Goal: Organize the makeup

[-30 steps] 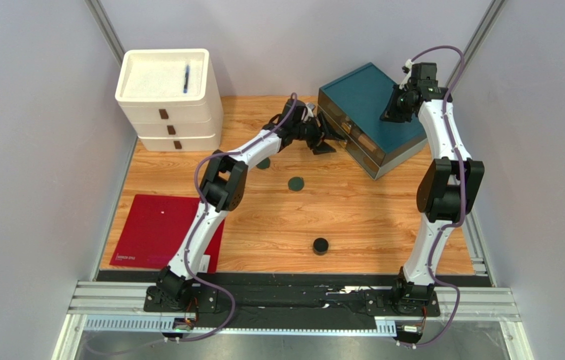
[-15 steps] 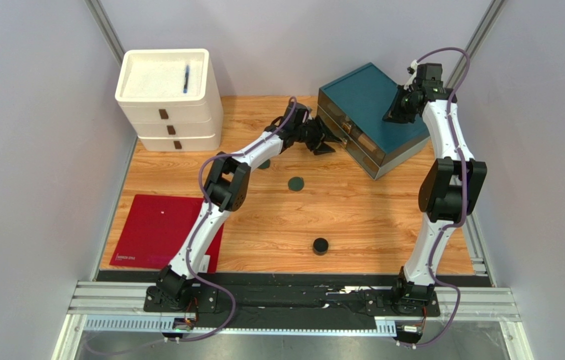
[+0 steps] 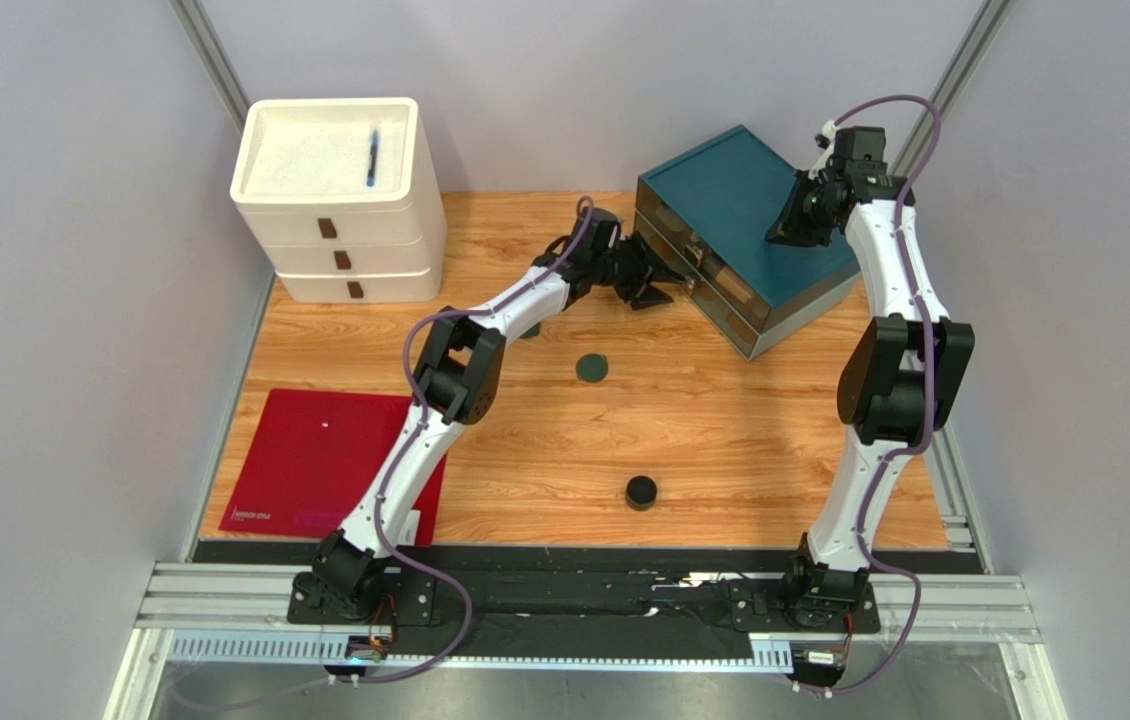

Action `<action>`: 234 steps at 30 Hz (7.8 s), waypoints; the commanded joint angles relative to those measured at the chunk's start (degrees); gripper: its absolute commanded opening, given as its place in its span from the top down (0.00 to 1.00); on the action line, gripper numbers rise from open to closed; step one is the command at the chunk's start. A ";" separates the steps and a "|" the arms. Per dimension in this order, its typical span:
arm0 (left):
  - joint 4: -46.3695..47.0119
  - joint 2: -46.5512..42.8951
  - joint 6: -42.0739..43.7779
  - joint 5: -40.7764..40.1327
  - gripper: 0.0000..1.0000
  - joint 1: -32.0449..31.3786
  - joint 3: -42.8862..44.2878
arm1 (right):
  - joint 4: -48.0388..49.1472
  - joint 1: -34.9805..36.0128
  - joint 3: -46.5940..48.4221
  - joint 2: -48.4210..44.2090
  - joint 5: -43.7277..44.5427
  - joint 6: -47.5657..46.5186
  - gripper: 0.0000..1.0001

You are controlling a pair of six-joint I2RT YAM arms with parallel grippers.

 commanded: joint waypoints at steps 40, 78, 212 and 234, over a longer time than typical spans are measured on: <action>-14.99 2.07 -5.87 -10.72 0.75 0.51 10.18 | -7.27 -1.14 -4.42 2.45 3.93 -1.18 1.00; -4.45 0.05 -2.44 -8.78 0.56 -1.06 8.50 | -7.18 -1.14 -4.69 3.07 3.93 -1.18 1.00; -16.67 1.19 5.12 -23.29 0.66 -2.73 13.60 | -6.57 -1.76 -7.41 3.07 3.67 -1.26 1.00; -28.19 -9.60 15.40 -19.94 0.76 2.62 -5.63 | -6.66 -1.76 -7.59 2.54 3.85 -1.09 1.00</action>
